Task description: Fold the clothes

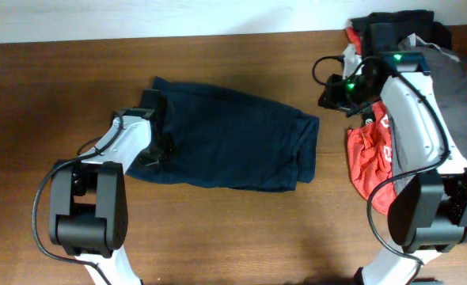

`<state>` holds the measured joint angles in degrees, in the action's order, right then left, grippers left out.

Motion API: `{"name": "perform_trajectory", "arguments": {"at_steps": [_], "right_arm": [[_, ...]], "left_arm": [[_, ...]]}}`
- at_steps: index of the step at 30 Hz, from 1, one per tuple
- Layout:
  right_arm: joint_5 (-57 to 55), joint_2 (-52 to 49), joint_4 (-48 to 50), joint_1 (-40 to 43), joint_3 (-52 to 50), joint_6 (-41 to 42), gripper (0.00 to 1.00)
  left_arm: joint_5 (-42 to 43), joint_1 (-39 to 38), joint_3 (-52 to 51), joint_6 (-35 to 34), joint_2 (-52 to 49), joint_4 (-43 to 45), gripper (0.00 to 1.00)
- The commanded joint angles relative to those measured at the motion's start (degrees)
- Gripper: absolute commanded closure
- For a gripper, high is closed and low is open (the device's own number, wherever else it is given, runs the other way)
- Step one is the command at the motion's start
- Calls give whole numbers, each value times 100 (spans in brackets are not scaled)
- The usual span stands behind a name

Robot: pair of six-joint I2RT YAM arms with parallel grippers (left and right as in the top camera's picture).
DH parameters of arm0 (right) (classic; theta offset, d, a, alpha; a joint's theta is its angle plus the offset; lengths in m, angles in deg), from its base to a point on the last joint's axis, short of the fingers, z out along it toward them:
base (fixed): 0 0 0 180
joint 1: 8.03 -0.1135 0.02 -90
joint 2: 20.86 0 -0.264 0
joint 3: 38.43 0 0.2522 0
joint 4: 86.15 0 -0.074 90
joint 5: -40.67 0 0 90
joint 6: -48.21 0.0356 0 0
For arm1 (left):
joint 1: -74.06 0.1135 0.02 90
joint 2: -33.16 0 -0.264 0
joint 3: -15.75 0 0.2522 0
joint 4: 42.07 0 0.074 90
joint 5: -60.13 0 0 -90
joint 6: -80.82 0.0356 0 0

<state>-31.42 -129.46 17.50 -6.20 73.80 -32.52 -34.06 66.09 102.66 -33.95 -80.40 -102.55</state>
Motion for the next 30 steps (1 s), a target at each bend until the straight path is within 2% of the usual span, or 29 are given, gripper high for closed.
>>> {"name": "perform_trajectory", "arguments": {"at_steps": [1,3,10,12,14,18,21,22,25,26,27,30], "right_arm": [[409,140,-114,177,-146,26,57],[560,140,-129,236,-354,74,53],[592,140,-4,286,-1069,306,51],[592,140,-9,280,-1139,304,52],[588,140,-7,280,-1204,302,52],[588,140,26,280,-1394,-74,52],[588,140,267,282,-1762,-155,52],[590,140,417,282,-1939,-153,53],[595,140,671,282,-2236,-146,69],[590,140,734,282,-2306,-149,74],[590,140,820,282,-2378,-151,76],[584,140,890,282,-2413,-157,76]], "left_arm": [[444,0,-284,-149,-310,-133,91],[446,0,-212,-127,-310,-149,99],[442,-50,640,918,-151,-616,97],[439,-48,903,1239,-55,-693,80],[439,-48,1084,1499,7,-691,59],[105,-48,1349,2028,13,-619,49],[-616,-44,1342,2459,4,-417,46],[-861,-28,1322,2732,2,-271,47],[-981,52,1320,3051,2,-11,57],[-970,85,1320,3049,2,50,64],[-909,146,1320,3049,2,116,78],[-802,273,1314,3042,0,195,96]]}}
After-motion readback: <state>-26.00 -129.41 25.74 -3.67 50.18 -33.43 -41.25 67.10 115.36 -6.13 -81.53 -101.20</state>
